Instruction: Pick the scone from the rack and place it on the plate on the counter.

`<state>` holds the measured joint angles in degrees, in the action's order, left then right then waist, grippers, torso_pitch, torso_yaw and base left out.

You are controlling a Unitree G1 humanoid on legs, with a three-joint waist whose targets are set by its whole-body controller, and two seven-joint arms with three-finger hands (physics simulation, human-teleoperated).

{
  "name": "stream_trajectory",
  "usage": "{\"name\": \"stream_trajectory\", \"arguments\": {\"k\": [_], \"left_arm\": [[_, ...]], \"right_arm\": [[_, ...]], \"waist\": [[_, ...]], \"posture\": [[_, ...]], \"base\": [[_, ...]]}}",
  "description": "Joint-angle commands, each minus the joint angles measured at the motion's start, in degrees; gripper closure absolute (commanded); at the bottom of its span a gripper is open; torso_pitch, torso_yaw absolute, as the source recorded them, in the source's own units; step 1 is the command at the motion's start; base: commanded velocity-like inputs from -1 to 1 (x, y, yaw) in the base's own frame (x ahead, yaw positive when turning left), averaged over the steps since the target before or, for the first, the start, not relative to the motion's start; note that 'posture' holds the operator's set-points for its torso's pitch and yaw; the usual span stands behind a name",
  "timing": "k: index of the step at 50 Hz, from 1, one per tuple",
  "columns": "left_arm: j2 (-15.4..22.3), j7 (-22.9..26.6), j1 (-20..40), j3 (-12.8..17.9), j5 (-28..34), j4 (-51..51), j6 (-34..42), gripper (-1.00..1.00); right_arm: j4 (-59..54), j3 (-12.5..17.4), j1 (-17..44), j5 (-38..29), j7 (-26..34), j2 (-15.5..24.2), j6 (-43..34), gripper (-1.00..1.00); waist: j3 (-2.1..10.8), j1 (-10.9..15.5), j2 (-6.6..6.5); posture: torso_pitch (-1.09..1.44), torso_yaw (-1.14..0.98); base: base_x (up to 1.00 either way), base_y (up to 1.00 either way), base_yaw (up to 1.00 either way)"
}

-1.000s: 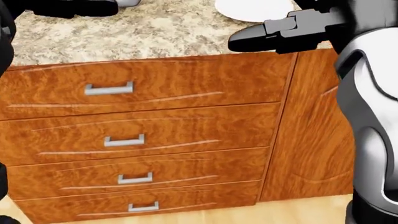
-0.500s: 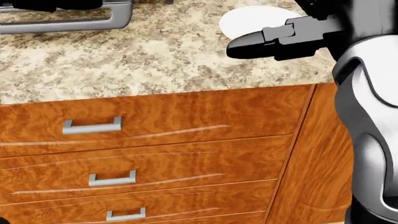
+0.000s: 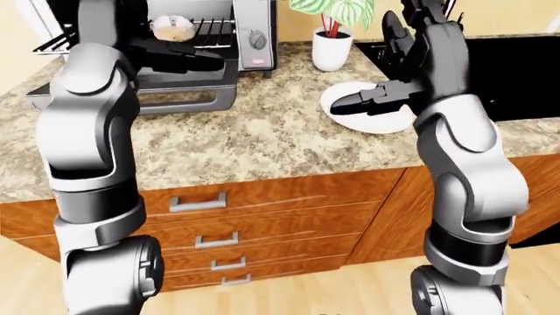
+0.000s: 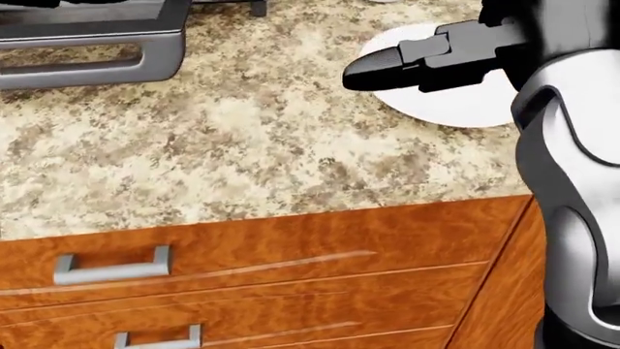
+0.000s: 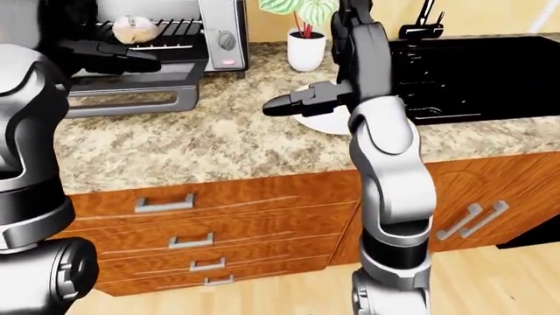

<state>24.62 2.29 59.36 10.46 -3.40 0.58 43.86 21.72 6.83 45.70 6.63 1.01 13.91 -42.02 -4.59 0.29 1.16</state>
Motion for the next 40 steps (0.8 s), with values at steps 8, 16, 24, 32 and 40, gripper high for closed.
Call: {"name": "stream_trajectory", "arguments": {"k": [8,16,24,32,40], "left_arm": [[1.23,0.11,3.10,0.57,0.24,2.05,-1.11,-1.00],[1.35,0.54,3.36,0.50,0.67,2.40,-0.62,-1.00],[1.54,0.76,2.99,0.68,0.85,2.75,-0.43,-1.00],[1.67,0.82,2.87,0.91,0.82,3.05,-0.21,-1.00],[2.31,0.84,3.40,1.00,0.69,3.09,0.15,-1.00]], "right_arm": [[1.95,0.83,2.39,-0.44,0.12,0.58,0.84,-1.00],[2.68,1.60,2.60,0.18,-0.64,0.48,0.08,-1.00],[3.02,1.05,2.15,0.65,-0.85,0.54,0.50,-1.00],[3.07,0.80,1.89,0.41,-0.86,0.55,0.62,-1.00],[2.94,0.82,1.41,0.23,-0.70,0.28,1.06,-1.00]], "waist": [[3.31,-0.58,-0.33],[1.34,-1.04,-6.20],[2.24,-0.28,0.02],[3.25,-0.02,-1.10],[3.34,-0.49,-1.70]], "posture": [[0.00,0.00],[0.00,0.00],[0.00,0.00],[0.00,0.00],[0.00,0.00]], "base": [[0.17,0.09,0.00],[0.22,0.09,0.00],[0.00,0.00,0.00],[0.00,0.00,0.00],[0.00,0.00,0.00]]}}
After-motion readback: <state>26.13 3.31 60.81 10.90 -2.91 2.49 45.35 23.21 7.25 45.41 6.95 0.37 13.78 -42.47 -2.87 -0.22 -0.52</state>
